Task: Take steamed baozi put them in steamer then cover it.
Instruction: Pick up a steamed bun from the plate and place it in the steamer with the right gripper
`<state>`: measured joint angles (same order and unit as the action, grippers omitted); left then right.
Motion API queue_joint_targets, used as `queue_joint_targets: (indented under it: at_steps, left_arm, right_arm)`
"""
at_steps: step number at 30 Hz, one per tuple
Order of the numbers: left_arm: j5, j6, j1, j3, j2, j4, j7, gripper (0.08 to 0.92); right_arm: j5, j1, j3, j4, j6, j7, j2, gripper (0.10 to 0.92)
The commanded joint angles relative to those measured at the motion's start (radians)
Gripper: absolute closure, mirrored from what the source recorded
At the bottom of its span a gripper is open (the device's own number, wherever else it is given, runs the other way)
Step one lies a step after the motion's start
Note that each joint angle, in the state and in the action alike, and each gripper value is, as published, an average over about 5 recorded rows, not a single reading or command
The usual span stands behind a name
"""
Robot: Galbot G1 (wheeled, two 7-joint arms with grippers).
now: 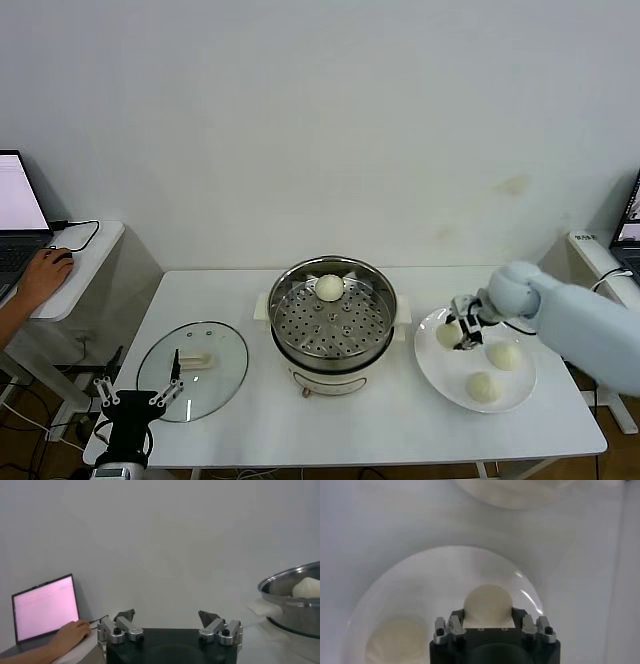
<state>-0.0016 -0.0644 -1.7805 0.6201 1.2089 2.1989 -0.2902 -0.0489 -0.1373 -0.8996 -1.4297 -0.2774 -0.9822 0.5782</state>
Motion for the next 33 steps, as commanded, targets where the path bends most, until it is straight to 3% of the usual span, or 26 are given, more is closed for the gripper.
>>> queue_joint_targets:
  at_steps: [1, 8, 15, 33]
  left_arm:
    - [-0.001, 0.000, 0.002, -0.006, -0.005, 0.002, -0.001, 0.177]
    - [-0.013, -0.004, 0.010, -0.007, -0.014, 0.004, -0.005, 0.177]
    - [-0.015, -0.006, 0.004, 0.008, -0.009, 0.021, -0.008, 0.177]
    - [-0.013, -0.005, 0.018, 0.021, 0.020, 0.023, -0.006, 0.177]
  right_arm:
    - [0.218, -0.477, -0.262, -0.169, -0.047, -0.003, -0.080, 0.422]
    - [0.434, -0.714, -0.407, -0.255, -0.145, 0.063, 0.071, 0.414]
    - [0.582, -0.645, -0.417, -0.262, -0.259, 0.179, 0.266, 0.406]
    - [0.563, -0.325, -0.360, -0.024, -0.330, 0.307, 0.584, 0.406]
